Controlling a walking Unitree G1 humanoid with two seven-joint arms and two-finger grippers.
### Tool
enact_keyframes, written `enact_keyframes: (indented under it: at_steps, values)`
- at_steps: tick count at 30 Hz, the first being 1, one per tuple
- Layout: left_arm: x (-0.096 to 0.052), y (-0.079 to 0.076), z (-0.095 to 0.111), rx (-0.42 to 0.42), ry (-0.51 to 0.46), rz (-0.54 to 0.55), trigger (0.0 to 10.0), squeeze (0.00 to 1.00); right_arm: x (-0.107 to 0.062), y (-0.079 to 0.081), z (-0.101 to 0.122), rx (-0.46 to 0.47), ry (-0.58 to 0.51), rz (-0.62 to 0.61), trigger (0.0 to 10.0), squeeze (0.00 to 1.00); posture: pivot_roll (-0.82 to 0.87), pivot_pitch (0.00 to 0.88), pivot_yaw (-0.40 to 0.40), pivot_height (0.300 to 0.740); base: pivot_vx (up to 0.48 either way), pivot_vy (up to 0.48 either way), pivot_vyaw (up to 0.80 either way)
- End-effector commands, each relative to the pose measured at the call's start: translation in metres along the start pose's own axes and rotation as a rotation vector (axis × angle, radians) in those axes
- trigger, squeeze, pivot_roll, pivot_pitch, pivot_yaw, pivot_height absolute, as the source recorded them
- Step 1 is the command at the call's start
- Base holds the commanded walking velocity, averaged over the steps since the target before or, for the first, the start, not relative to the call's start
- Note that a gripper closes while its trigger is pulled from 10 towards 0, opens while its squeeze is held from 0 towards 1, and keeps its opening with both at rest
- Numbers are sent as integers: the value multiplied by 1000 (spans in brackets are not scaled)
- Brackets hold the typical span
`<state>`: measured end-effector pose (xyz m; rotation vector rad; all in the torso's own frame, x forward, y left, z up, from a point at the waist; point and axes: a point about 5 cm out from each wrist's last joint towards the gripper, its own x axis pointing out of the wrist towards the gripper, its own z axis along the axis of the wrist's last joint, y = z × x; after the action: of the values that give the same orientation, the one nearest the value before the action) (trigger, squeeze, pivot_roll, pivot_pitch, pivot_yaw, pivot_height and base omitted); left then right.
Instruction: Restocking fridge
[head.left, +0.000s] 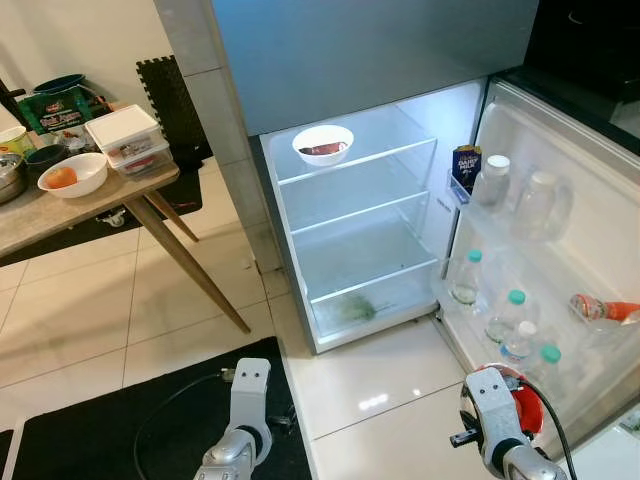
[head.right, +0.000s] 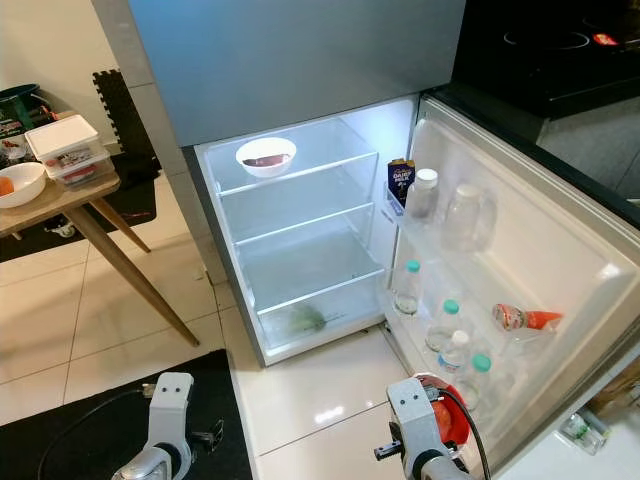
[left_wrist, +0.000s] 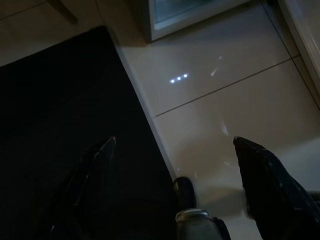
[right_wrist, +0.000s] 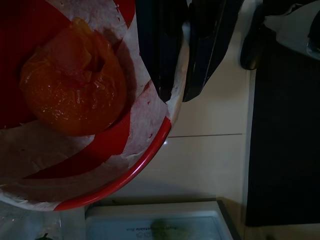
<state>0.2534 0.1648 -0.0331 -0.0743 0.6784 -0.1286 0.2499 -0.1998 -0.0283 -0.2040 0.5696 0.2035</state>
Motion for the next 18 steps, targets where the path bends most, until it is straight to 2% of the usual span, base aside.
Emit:
enact_keyframes:
  at_steps: [1, 8, 18]
  values:
    - [-2, 6, -3, 9, 10, 20, 10000, 0, 1, 1, 3, 2, -15, 1, 10000, 0, -82, 109, 96, 740, 0, 0, 0]
    - [-1, 6, 1, 11, -12, 12, 10000, 0, 1, 3, 3, 5, -16, 2, 10000, 0, -79, 110, 99, 740, 0, 0, 0]
    - [-1, 6, 2, 12, -23, 12, 10000, 0, 1, 2, 3, 6, -16, 1, 10000, 0, -77, 108, 100, 740, 277, 0, 0]
